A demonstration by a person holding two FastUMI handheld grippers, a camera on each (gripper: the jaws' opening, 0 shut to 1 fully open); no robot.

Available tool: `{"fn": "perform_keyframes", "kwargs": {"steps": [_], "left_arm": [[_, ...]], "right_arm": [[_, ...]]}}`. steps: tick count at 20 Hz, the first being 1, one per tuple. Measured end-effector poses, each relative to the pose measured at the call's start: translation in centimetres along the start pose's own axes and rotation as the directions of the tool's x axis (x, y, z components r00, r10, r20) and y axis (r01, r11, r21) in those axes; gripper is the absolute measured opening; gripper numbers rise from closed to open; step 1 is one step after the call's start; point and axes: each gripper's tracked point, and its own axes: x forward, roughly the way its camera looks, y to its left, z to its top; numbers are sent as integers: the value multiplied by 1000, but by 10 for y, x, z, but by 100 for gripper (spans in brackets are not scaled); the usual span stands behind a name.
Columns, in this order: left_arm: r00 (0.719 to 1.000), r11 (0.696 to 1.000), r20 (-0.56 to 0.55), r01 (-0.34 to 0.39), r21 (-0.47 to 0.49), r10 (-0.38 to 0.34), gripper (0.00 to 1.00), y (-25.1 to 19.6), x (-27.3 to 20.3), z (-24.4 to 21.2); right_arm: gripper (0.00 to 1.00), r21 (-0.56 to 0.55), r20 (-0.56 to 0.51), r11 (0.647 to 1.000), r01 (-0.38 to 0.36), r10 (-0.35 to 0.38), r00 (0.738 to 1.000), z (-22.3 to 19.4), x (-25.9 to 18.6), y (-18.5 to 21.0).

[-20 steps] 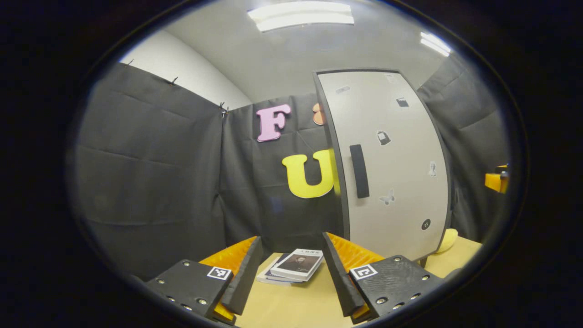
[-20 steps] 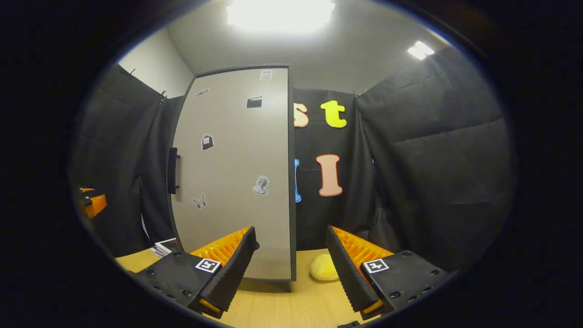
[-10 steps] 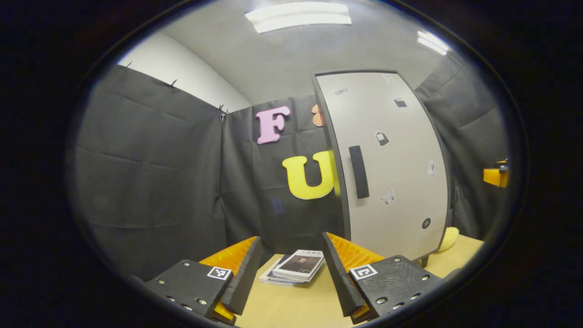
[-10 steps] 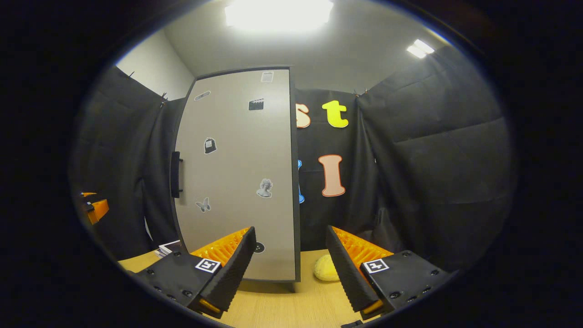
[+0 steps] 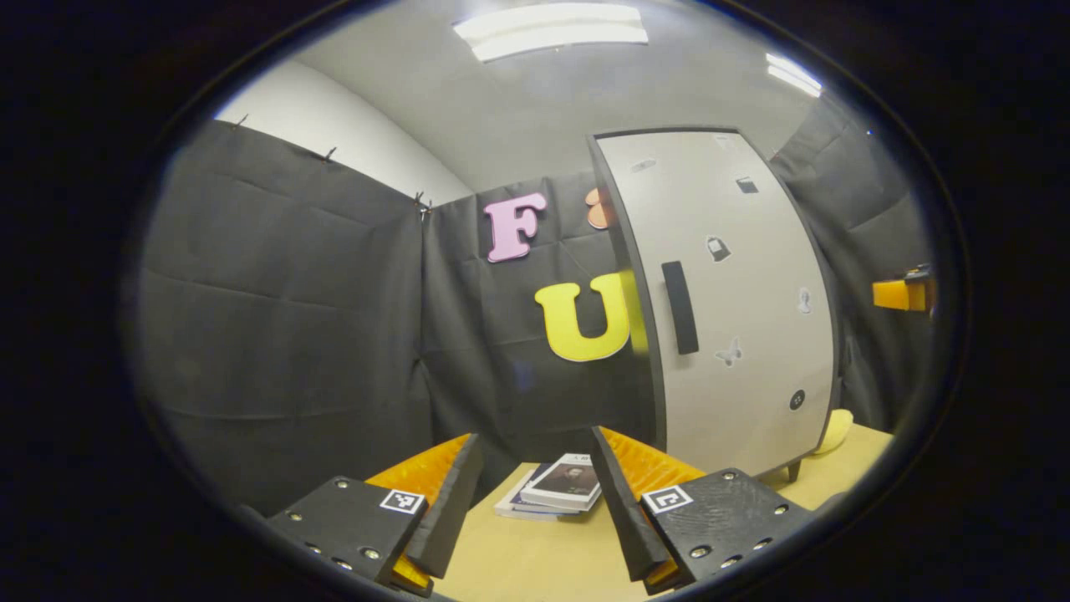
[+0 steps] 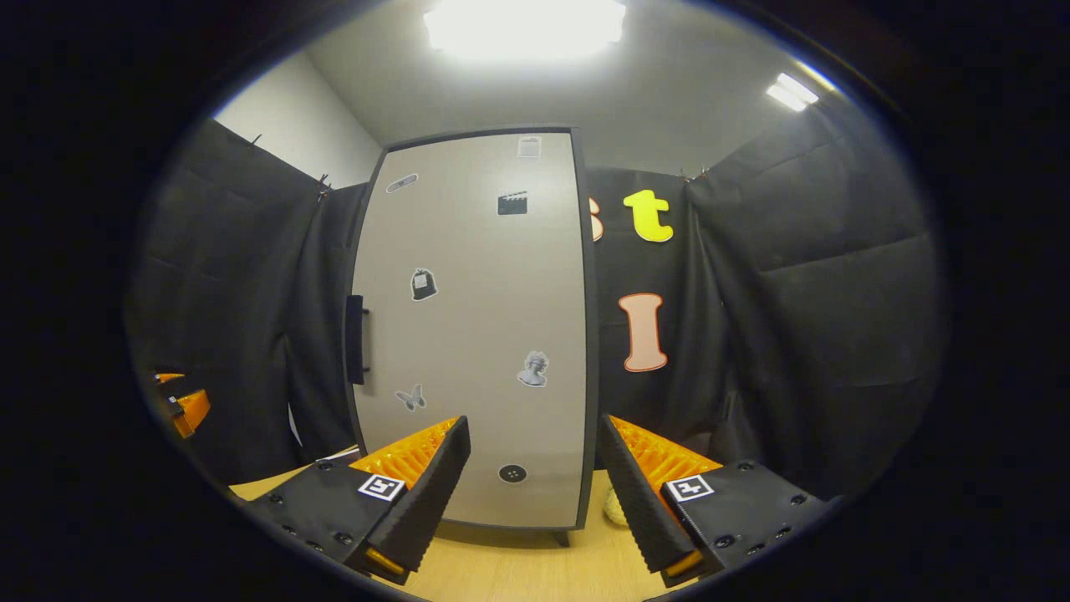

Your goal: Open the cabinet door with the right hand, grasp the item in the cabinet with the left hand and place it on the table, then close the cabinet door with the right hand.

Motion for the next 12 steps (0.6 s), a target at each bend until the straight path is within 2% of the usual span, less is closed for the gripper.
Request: {"fn": "perform_keyframes", "kwargs": {"steps": [12], "left_arm": [[994,994,-31,-103,21,103,79,66,-12,-21]], "right_arm": [[97,-9,-9,992,-128,128,992,31,50,81]]}}
